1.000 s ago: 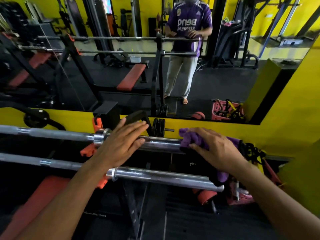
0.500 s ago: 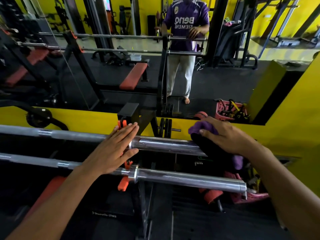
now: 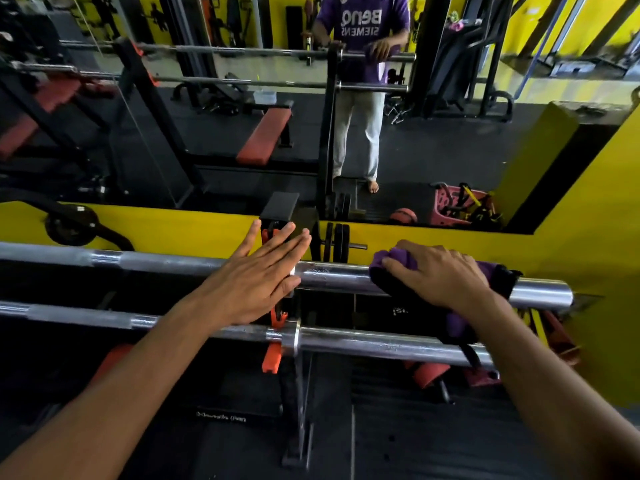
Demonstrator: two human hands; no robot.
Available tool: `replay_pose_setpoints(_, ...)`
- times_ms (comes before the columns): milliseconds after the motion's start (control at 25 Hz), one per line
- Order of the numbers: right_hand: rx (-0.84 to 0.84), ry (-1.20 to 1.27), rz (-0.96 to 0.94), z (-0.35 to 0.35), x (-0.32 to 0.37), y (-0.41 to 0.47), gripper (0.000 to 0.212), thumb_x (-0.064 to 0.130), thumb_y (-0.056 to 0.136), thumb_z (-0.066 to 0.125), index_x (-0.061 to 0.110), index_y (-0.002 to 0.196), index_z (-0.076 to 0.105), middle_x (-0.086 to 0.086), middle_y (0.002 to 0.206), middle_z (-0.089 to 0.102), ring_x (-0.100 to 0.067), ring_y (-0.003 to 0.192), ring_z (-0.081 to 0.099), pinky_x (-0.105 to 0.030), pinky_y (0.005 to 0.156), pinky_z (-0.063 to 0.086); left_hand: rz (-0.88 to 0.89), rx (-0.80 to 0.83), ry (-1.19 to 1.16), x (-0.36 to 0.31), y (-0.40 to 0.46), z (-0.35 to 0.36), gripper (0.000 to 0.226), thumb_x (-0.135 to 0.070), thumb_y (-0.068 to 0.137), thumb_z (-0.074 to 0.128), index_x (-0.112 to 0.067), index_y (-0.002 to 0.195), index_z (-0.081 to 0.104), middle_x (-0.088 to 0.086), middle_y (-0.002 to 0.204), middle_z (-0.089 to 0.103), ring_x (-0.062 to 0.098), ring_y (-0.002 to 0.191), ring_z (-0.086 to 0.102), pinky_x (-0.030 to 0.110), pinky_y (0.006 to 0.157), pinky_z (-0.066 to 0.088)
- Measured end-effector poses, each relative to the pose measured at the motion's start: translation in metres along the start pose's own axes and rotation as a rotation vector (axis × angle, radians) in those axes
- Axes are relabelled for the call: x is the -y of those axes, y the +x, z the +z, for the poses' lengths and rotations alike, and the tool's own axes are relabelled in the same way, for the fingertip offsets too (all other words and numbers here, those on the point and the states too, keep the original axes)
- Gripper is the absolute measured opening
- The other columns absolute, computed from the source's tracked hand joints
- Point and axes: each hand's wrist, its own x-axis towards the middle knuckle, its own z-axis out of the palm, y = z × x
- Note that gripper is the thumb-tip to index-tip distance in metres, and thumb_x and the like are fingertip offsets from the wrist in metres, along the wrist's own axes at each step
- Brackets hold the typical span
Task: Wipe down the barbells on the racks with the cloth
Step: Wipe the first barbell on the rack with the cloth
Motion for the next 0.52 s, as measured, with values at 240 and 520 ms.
replay_pose_setpoints(240,-0.338,-0.134,-0.223,0.055,0.026,-0.038,0.054,0.055,0.094,0.056,0.025,0.138,0.059,-0.002,0.138,0.06,-0.029,0.125,0.057,-0.047,0.106,0.04,0.032,0.025,-0.175,0.004,0.004,0.002,0.068,-0.058,0.101,-0.001,-0.026,0.158,-0.022,-0.014,0.165,-0.024,0.004,0.149,-0.029,0.043,0.121,-0.022)
replay_pose_setpoints(520,0.006,-0.01,0.347,-0.007,0.007,0.0,0.051,0.07,0.091,0.036,0.032,0.109,0.066,-0.008,0.115,0.071,-0.033,0.107,0.064,-0.039,0.083,0.043,0.072,0.0,-0.224,0.007,0.005,0.006,0.068,-0.057,0.102,0.002,-0.028,0.157,-0.025,-0.016,0.164,-0.028,0.005,0.149,-0.03,0.04,0.12,-0.023)
